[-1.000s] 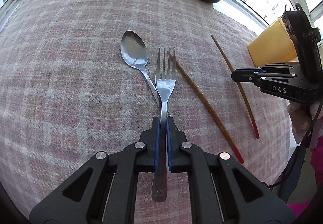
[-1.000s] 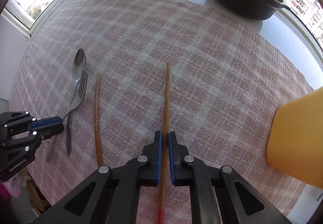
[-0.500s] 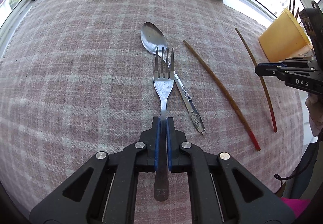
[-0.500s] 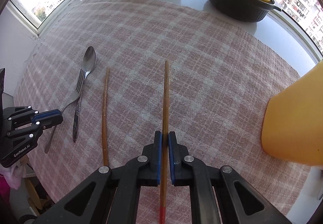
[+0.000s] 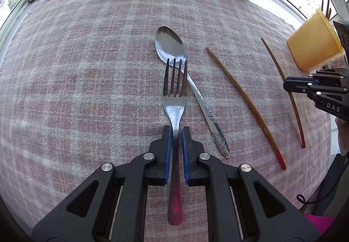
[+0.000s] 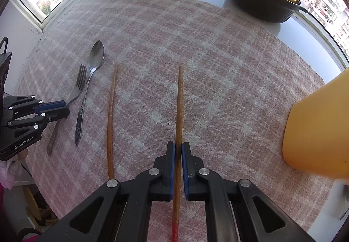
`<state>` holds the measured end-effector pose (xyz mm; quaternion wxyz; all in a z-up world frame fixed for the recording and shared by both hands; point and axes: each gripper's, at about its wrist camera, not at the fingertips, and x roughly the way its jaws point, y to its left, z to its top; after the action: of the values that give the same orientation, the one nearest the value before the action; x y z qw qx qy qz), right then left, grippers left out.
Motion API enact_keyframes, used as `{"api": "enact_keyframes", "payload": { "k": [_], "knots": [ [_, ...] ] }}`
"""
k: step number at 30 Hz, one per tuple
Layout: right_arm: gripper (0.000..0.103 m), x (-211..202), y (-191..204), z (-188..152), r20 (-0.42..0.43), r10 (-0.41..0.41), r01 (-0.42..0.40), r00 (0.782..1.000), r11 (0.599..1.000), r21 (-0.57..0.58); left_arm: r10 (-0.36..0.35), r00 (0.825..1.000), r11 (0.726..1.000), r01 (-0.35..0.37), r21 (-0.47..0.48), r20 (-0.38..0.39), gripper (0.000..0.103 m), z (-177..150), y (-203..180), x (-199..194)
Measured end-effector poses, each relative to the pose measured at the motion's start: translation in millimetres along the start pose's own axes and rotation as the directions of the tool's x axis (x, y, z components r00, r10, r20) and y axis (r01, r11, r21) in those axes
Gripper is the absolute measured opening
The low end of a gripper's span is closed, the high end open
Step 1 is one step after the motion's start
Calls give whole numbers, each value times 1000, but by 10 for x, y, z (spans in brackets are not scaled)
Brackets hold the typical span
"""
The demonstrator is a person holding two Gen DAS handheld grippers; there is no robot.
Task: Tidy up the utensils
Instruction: 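Lift the fork and chopstick and carry them toward the yellow bin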
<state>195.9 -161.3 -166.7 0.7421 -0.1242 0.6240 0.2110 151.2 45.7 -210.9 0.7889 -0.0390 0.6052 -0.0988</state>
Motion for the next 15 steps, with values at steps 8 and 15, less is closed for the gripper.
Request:
{"api": "enact_keyframes", "payload": {
  "k": [8,15],
  "knots": [
    [4,141,30,82,-38,-1,0,999,1000,-18,-39,999,996,41,-73,29,3,-24,54,-30],
    [4,56,-2,51,0,40,-40,999,999,15,-85,991,986,99,-135,107,3,-168,41,-283]
  ]
}}
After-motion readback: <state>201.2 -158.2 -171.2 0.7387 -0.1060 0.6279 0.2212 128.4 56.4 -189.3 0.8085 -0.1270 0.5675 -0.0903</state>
